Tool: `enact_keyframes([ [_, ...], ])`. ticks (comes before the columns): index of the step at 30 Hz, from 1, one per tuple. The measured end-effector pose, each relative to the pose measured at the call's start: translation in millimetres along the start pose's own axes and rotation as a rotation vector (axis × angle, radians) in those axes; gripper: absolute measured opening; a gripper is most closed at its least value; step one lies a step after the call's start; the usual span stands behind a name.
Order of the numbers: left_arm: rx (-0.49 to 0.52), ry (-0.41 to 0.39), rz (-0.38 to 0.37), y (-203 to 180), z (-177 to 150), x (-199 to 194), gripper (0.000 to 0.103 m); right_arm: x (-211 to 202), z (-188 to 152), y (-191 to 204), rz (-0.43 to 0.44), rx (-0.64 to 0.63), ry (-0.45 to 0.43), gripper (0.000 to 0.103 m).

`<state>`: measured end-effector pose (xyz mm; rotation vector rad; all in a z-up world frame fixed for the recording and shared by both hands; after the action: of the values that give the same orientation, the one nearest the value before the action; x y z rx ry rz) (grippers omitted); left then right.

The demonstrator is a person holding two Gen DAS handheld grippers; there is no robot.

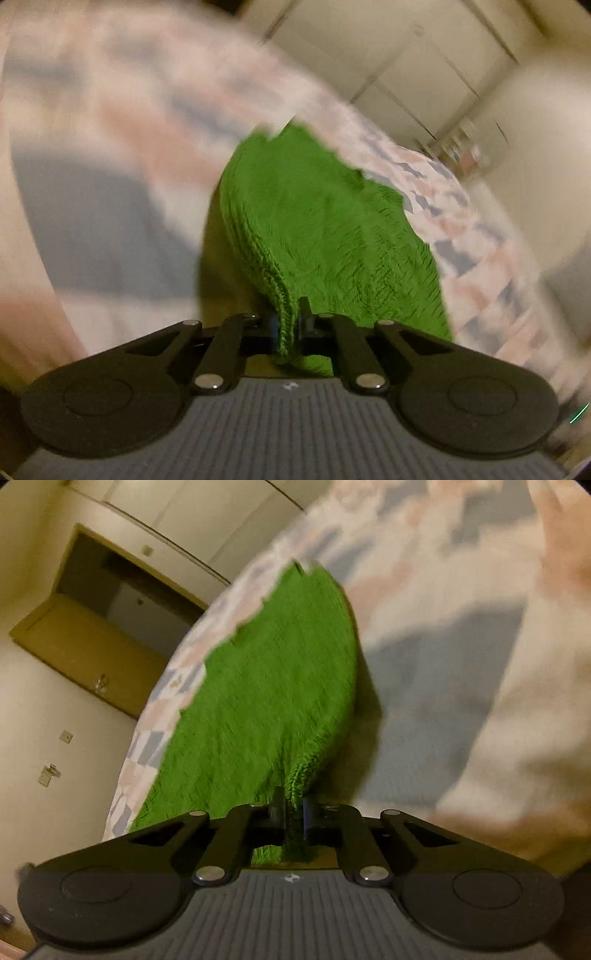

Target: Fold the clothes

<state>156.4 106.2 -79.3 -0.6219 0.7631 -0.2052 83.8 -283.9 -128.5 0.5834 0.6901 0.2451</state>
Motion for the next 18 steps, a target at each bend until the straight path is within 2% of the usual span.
enact_keyframes([
  [2,0.148,-0.044,0.040,-14.1,-6.4,-12.6,0.006,-19.8,15.4,5.0,-0.029,-0.051,-0.052,0.007],
  [3,0.161,-0.029,0.058,-12.0,-14.2,-10.8,0.006,-28.4,21.6,6.5,-0.047,-0.085,-0.072,0.006],
  [5,0.154,0.042,0.142,4.9,-37.2,7.9,0.008,-36.3,25.0,3.4,-0.091,-0.121,-0.072,0.006],
  [6,0.153,0.071,0.181,11.9,-47.8,15.5,0.008,-32.8,20.0,-2.1,-0.112,-0.114,-0.049,0.006],
  [9,0.178,0.076,0.264,13.6,-64.8,17.2,0.009,-4.8,-13.7,-23.2,-0.185,-0.082,0.084,0.006],
  [10,0.204,0.066,0.283,7.7,-60.7,10.6,0.011,-3.3,-19.6,-24.4,-0.192,-0.081,0.078,0.007],
  [12,0.253,0.035,0.317,-2.6,-50.3,-2.1,0.014,-10.4,-16.6,-16.9,-0.201,-0.116,0.063,0.016],
  [13,0.270,0.005,0.325,-7.8,-43.1,-10.3,0.014,-15.0,-10.7,-11.8,-0.218,-0.151,0.055,0.023],
  [16,0.282,-0.055,0.294,-23.2,-30.1,-25.8,0.014,-38.0,8.7,6.1,-0.277,-0.273,-0.043,0.027],
  [18,0.292,-0.056,0.268,-32.9,-30.5,-22.6,0.014,-43.4,16.0,19.1,-0.270,-0.326,-0.097,0.028],
])
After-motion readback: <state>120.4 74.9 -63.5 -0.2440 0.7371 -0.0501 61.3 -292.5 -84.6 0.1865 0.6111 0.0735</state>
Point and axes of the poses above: each gripper's, at about its wrist camera, not at the fingertips, and x roughly the way its jaws point, y to its left, z to its top, the point moved 7 cm from there along x, roughly the way its jaws point, and after that the axes turned 13 degrees about -x, right-handed, at the moved point
